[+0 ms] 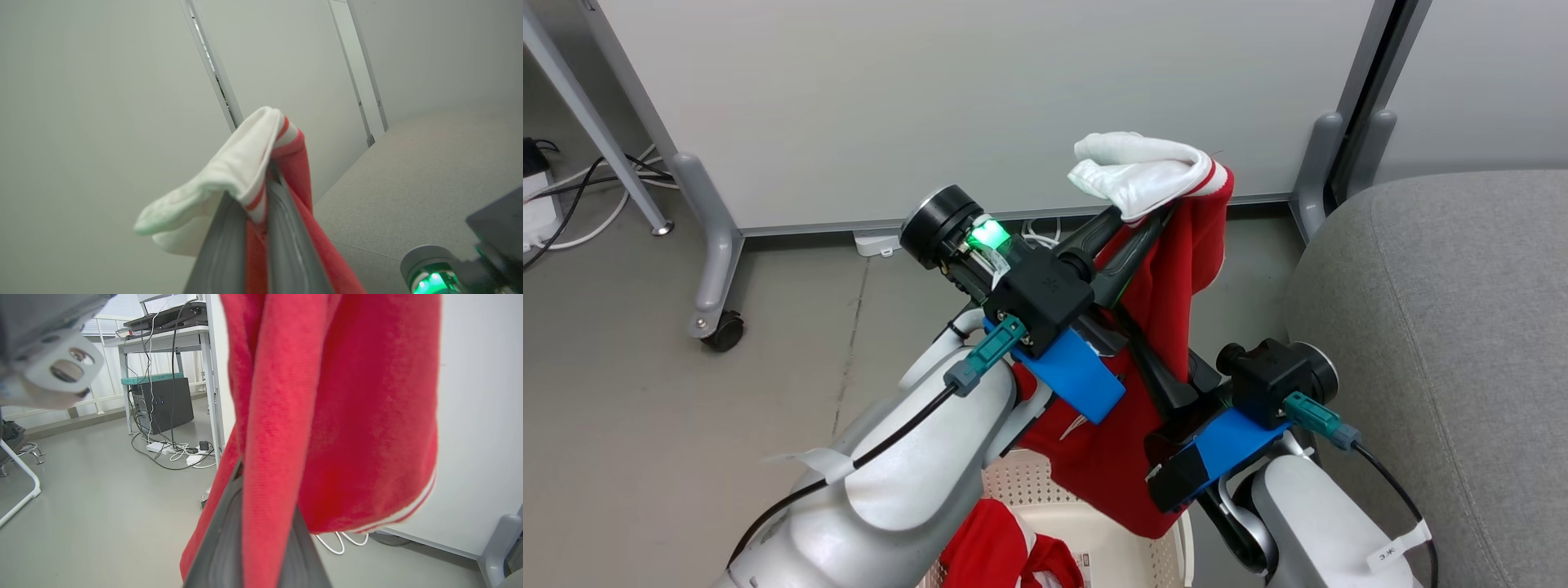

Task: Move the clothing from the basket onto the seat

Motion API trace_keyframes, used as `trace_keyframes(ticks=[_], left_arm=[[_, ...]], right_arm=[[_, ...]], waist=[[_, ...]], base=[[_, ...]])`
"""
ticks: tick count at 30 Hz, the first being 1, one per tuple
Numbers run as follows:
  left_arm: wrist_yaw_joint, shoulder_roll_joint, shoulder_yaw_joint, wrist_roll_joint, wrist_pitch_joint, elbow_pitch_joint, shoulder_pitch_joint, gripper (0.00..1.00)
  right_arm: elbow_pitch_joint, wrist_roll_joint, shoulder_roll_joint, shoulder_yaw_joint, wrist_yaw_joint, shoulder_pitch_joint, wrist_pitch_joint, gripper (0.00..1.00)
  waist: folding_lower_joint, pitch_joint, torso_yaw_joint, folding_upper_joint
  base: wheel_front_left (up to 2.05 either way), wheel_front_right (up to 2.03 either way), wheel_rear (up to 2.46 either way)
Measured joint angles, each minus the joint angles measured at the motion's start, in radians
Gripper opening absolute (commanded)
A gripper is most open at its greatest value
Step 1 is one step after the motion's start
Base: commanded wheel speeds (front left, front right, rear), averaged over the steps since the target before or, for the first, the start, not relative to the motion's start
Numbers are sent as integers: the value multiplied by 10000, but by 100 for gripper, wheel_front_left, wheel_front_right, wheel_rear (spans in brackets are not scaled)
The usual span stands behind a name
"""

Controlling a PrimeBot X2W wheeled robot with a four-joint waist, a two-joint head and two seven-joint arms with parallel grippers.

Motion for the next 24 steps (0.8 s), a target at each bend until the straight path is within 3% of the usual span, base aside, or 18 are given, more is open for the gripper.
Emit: trace_keyframes(ticks=[17, 19, 24], left_arm=[[-31, -6, 274, 82, 0, 134, 127, 0], [-31, -15, 299, 82, -2, 199, 131, 100], [-31, -56, 265, 42, -12, 393, 143, 100]], right_arm=[[-94, 174, 0, 84, 0, -12, 0, 0], [-102, 178, 0, 82, 0, -12, 0, 0], [-138, 236, 0, -44, 0, -12, 0, 0]], waist=[[-1, 106, -114, 0], [-1, 100, -121, 0], [-1, 104, -119, 0]], base=[[0, 0, 0], [0, 0, 0], [0, 0, 0]])
